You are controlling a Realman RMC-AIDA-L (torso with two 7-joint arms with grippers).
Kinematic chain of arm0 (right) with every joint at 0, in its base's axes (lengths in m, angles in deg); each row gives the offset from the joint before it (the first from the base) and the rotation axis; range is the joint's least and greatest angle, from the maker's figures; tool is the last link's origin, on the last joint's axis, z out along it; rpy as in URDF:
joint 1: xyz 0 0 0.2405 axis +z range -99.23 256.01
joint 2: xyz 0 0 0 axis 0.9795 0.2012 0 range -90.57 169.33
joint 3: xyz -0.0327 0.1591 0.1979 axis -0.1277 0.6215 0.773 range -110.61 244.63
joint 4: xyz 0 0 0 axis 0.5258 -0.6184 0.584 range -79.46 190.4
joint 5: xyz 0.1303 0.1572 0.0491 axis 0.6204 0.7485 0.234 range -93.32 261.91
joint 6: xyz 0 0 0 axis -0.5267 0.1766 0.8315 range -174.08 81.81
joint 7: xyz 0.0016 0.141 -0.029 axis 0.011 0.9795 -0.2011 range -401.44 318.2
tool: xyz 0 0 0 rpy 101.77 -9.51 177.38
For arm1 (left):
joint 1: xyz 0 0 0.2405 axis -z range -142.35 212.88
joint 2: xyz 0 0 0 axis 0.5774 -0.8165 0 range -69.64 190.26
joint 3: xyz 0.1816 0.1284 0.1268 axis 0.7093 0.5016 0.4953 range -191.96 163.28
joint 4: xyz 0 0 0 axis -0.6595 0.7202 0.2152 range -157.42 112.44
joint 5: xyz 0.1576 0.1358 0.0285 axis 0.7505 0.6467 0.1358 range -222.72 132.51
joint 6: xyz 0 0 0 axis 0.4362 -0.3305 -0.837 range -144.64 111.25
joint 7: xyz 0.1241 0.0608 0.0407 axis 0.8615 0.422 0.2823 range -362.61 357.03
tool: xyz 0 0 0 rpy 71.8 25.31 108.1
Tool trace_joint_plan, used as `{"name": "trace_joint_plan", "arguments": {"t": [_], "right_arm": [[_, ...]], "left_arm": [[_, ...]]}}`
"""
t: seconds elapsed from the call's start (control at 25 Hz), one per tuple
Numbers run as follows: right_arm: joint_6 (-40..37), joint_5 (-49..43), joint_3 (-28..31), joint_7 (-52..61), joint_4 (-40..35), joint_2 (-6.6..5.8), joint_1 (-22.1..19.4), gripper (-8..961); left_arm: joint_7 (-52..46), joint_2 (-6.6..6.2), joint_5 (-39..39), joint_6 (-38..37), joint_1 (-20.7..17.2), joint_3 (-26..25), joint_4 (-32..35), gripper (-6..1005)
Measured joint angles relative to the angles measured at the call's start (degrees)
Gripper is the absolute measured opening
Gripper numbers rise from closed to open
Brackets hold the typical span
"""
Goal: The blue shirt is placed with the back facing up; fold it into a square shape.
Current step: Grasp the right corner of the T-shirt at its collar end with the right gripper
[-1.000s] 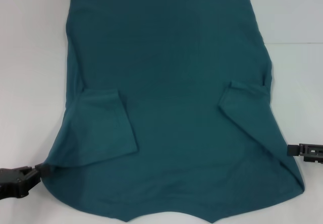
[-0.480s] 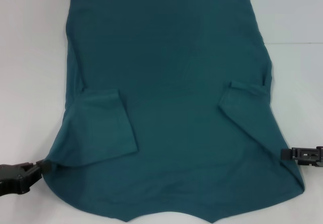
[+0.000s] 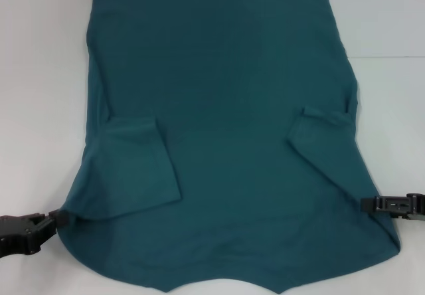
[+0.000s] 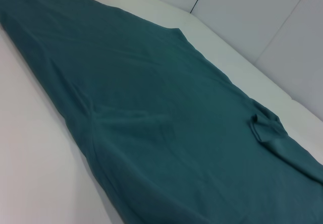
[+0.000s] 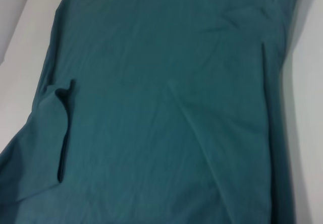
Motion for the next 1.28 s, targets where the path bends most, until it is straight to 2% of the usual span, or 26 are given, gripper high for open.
{"name": "trace_joint_plan", "arguments": {"t": [0.68, 1.28], "right_arm": [[-4.94, -0.25, 0.02, 0.21, -0.14, 0.76, 2.15, 927], [-8.04, -3.28, 0.06, 3.2, -0.51, -0.56, 1.68, 922]], "left_arm": [[0.0, 0.0, -0.12, 0.85, 0.17, 0.0, -0.15, 23], [-0.05, 0.0, -0.31, 1.06, 0.92, -0.01, -0.62, 23]]}}
